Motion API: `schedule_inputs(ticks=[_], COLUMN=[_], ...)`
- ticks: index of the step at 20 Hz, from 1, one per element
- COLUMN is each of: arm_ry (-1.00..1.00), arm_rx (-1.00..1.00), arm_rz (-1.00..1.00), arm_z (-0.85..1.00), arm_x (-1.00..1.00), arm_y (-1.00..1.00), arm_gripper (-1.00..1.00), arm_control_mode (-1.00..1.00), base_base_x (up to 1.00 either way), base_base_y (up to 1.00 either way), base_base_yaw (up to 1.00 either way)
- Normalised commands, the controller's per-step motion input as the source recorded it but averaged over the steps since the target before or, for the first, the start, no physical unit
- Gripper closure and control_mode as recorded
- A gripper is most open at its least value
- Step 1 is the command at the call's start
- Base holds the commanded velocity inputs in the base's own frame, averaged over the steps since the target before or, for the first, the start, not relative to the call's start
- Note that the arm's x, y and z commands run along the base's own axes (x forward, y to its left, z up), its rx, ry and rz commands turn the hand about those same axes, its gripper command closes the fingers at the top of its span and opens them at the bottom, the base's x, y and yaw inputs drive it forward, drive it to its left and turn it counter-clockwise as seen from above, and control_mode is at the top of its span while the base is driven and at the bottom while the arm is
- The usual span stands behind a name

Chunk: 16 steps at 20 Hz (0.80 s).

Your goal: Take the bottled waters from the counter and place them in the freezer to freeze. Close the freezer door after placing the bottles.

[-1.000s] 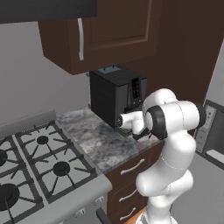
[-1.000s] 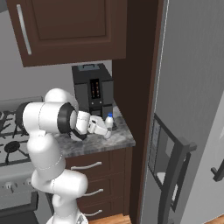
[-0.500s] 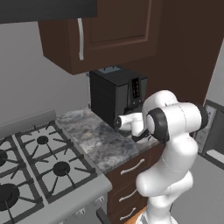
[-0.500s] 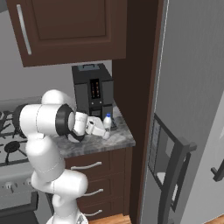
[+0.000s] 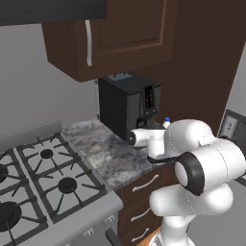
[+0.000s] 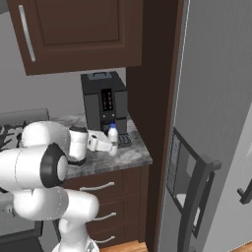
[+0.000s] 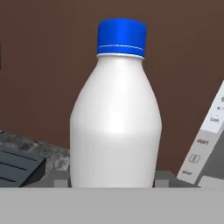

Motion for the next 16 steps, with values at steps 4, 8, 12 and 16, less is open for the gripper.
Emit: schedule_inputs(ticks=[4,8,12,16], arm_ry=[0.24,0.18,0.01,-0.07], arm_rx=[0.05,0.05,0.12,0.25], arm_rz=[0.33,0.48,0.44,0.31], arm_z=[0.98,0.62,0.38,0.53], arm_x=[-0.31,-0.64,-0.97,-0.86], arm_y=[0.00,0.00,0.00,0.04], arm_gripper=[1.00,1.00,1.00,1.00], arm_control_mode=[-1.00,-1.00,-1.00,-1.00], base_base_x=[0.00,0.00,0.00,0.00], base_base_y=[0.00,0.00,0.00,0.00], base_base_yaw=[0.00,0.00,0.00,0.00])
